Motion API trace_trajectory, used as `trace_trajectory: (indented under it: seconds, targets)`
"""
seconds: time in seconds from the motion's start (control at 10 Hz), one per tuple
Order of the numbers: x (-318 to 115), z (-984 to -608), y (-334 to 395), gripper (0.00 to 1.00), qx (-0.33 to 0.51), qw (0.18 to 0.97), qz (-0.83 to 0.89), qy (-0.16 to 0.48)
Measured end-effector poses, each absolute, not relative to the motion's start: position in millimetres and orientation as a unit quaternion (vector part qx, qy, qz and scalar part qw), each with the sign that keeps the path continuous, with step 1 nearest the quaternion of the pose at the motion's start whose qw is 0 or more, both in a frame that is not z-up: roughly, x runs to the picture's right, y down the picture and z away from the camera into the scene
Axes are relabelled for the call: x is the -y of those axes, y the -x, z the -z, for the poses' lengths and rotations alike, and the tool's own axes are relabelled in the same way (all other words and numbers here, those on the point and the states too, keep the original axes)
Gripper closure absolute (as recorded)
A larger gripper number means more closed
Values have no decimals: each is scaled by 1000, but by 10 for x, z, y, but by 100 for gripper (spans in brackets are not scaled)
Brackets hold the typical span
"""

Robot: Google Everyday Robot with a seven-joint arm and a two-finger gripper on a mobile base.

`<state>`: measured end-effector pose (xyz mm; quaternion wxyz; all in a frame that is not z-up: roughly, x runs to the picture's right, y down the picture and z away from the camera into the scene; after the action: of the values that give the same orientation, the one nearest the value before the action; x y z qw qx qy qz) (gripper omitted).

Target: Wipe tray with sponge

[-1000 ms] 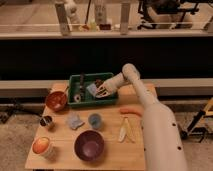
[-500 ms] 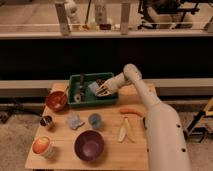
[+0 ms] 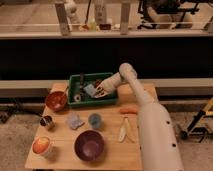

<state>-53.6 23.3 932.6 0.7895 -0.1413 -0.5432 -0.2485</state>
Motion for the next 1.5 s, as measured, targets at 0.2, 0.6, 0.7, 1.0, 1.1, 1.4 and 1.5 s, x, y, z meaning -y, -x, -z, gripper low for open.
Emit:
trace_trajectory:
  seconds: [0.2,0.6,0.7,1.0,1.1,1.4,1.5]
  targets:
    - [-280,-9267,556,100,554,780,252,142]
    - [-294,-9199,440,100,558,779,250,140]
    - [-278,-9208,372,100,553,783,247,138]
    - [-247,-9241,256,100,538,794,245,142]
    - [-240,-9254,239,100,535,797,244,142]
    - [-220,-9303,254,100,534,798,242,141]
    - [-219,-9325,327,100,537,795,244,142]
